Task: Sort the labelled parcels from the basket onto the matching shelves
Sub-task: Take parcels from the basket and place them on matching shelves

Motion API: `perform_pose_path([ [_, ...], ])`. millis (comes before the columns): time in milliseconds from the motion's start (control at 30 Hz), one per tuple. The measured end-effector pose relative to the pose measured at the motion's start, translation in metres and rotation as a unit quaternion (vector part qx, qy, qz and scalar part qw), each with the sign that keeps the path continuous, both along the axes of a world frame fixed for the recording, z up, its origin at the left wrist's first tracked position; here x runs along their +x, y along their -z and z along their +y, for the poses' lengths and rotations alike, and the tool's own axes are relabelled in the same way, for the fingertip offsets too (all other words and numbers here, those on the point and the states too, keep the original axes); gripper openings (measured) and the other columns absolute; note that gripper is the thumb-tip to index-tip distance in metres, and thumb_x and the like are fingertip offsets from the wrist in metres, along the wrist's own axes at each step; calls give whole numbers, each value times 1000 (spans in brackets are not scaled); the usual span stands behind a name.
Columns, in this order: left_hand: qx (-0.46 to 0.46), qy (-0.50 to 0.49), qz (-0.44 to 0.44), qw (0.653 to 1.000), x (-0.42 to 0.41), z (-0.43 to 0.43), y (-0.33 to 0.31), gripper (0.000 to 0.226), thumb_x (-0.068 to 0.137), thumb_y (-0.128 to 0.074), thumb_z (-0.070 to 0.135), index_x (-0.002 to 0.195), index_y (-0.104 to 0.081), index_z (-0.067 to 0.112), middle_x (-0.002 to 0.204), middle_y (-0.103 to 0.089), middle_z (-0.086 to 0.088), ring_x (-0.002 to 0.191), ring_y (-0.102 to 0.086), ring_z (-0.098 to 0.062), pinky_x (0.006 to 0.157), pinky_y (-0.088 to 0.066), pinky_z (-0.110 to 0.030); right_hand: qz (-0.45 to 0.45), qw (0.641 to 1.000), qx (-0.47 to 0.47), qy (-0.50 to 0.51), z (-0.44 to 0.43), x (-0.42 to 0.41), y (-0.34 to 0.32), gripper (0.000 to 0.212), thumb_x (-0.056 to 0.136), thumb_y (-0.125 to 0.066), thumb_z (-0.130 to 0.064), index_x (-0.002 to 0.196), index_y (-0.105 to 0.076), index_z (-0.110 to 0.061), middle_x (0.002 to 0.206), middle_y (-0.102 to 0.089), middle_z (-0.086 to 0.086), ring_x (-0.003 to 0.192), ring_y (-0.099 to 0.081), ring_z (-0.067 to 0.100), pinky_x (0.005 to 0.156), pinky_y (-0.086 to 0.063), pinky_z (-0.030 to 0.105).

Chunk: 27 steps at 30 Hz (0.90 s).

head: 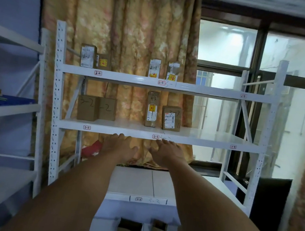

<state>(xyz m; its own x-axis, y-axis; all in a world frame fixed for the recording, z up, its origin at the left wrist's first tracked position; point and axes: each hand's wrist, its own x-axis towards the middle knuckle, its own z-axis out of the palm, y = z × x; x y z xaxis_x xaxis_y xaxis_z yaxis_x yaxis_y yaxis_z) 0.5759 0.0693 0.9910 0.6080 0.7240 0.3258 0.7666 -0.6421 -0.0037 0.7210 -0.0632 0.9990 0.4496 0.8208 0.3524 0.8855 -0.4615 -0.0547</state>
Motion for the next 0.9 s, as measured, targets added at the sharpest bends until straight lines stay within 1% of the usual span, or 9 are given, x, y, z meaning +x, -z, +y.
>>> perform_pose_path([
  [133, 12, 0, -5, 1000, 5, -39, -9, 67, 97, -27, 67, 149, -41, 27, 157, -39, -7, 143, -34, -31, 117, -27, -50, -7, 1000, -8, 2, -34, 2, -1, 71, 103, -25, -65, 161, -29, -25, 168, -31, 4, 154, -27, 29, 123, -22, 49],
  [233, 18, -2, 2, 1000, 8, -61, -14, 69, 97, -25, 69, 151, -39, 27, 158, -38, -8, 144, -33, -31, 117, -27, -51, 3, 1000, -7, -3, -55, 6, -2, 71, 103, -25, -66, 161, -29, -25, 167, -31, 3, 154, -27, 30, 122, -22, 50],
  [367, 17, -15, 3, 1000, 12, -83, -14, 71, 96, -24, 70, 151, -38, 28, 158, -38, -7, 144, -33, -31, 116, -28, -51, 14, 1000, 6, -5, -76, 16, -4, 72, 101, -24, -69, 159, -33, -26, 165, -36, 2, 152, -30, 29, 122, -25, 49],
  [467, 15, -13, 3, 1000, 11, -96, -11, 71, 96, -24, 68, 152, -37, 27, 159, -37, -7, 144, -33, -31, 116, -28, -50, 18, 1000, -2, -3, -88, 20, -2, 73, 101, -23, -69, 162, -27, -28, 168, -30, 2, 155, -25, 29, 124, -20, 49],
  [533, 4, -12, -6, 1000, 6, -98, -8, 72, 96, -24, 68, 155, -35, 28, 161, -33, -7, 146, -30, -31, 117, -27, -49, 18, 1000, -5, -1, -92, 18, -1, 73, 102, -24, -68, 163, -25, -28, 169, -27, 2, 156, -22, 29, 124, -18, 48],
  [633, -8, -19, -21, 1000, -7, -95, -4, 74, 94, -25, 70, 157, -30, 32, 164, -29, -5, 148, -28, -31, 117, -29, -48, 23, 1000, -16, -14, -92, 9, -1, 71, 103, -25, -66, 162, -27, -27, 169, -27, 3, 156, -22, 28, 123, -20, 48],
  [700, -14, -33, -27, 999, -17, -96, -1, 74, 94, -27, 71, 157, -28, 34, 167, -25, -3, 150, -26, -31, 118, -27, -49, 24, 999, -22, -25, -87, 3, 1, 72, 103, -25, -66, 163, -25, -27, 170, -24, 4, 157, -19, 28, 123, -18, 48],
  [800, -27, -50, -27, 998, -36, -99, 2, 68, 95, -29, 66, 154, -34, 33, 164, -30, -5, 147, -30, -33, 116, -27, -51, 30, 998, -29, -43, -76, -10, 4, 73, 102, -25, -67, 163, -24, -27, 171, -22, 3, 157, -18, 28, 125, -17, 49],
  [900, -27, -82, -37, 996, -58, -102, 8, 69, 95, -25, 68, 153, -35, 31, 163, -32, -8, 147, -30, -34, 117, -26, -52, 33, 996, -40, -69, -68, -31, 4, 70, 103, -25, -65, 162, -26, -28, 170, -23, 3, 156, -19, 30, 123, -18, 51],
])
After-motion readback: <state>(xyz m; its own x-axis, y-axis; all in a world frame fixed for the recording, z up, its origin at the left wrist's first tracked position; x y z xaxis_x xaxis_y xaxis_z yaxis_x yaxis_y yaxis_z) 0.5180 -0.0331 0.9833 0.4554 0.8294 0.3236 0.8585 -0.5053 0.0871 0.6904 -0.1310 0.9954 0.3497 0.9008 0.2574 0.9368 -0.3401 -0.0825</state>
